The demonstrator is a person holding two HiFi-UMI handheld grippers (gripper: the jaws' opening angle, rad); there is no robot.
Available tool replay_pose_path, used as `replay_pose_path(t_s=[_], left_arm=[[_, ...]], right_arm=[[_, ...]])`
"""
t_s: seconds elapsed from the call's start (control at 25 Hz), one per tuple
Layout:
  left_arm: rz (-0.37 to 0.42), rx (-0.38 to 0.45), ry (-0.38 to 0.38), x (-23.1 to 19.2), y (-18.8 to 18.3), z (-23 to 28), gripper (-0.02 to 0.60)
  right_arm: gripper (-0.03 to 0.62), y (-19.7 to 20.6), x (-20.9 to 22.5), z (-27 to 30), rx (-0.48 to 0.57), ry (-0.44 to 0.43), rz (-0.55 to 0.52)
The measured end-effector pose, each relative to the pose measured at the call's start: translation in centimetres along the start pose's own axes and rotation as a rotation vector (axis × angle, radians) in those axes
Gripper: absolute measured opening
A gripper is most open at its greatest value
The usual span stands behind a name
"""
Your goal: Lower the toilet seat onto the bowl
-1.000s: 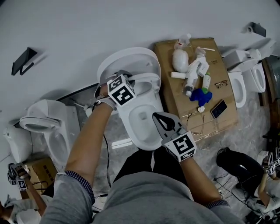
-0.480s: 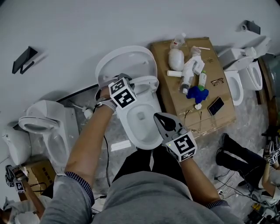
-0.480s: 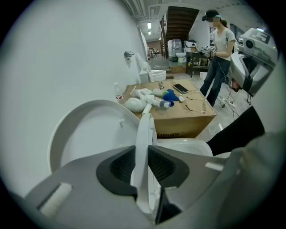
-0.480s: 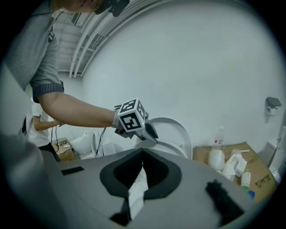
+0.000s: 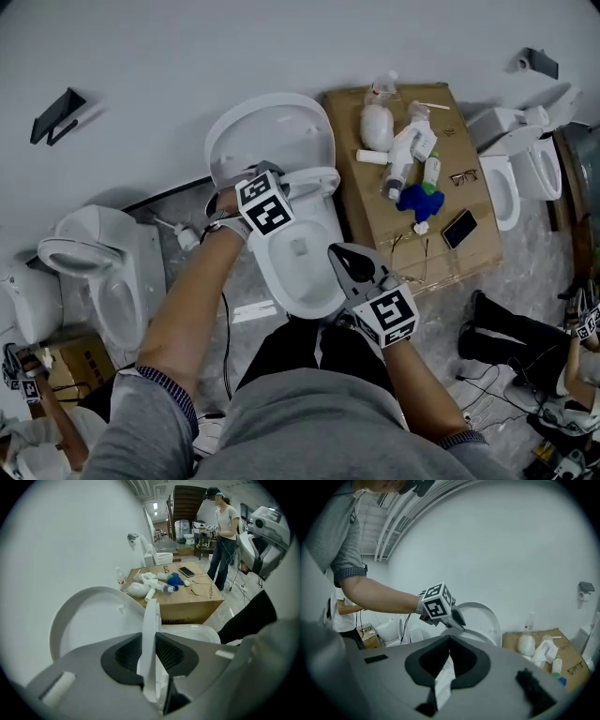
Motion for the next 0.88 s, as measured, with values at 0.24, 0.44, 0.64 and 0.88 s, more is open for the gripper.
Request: replay_pose_path(t_s=[0.24, 0.44, 0.64, 0.88], left_arm=[[0.0, -0.032, -0.014, 1.6, -0.3, -0.2, 0.097], [-0.009, -0.046, -0.011, 3.1, -0.3, -0.3, 0.1], [-0.015, -0.054, -0.01, 4.6, -0.4, -0.3, 0.1], [-0.014, -0.056, 0.002, 6.1, -0.1, -0.7, 0.103]], right_arm=[[0.015, 0.8, 0.4, -0.9, -0.009, -0.039, 0.01], [0.015, 1.3, 0.8, -1.9, -0.013, -0.062, 0.004], [0.015, 1.6, 0.8, -3.0, -0.016, -0.084, -0.01], [0.015, 1.8, 0.3, -3.7, -0.023, -0.102, -0.013]])
Point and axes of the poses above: the fingertips, and each gripper's own axes: z forward along the fingers, x to its right, y out of its underside, the point moved 8 cm from there along -z, backward along the fingers, and after that the axes turned 1 degree about y, right-handed, at the moved point
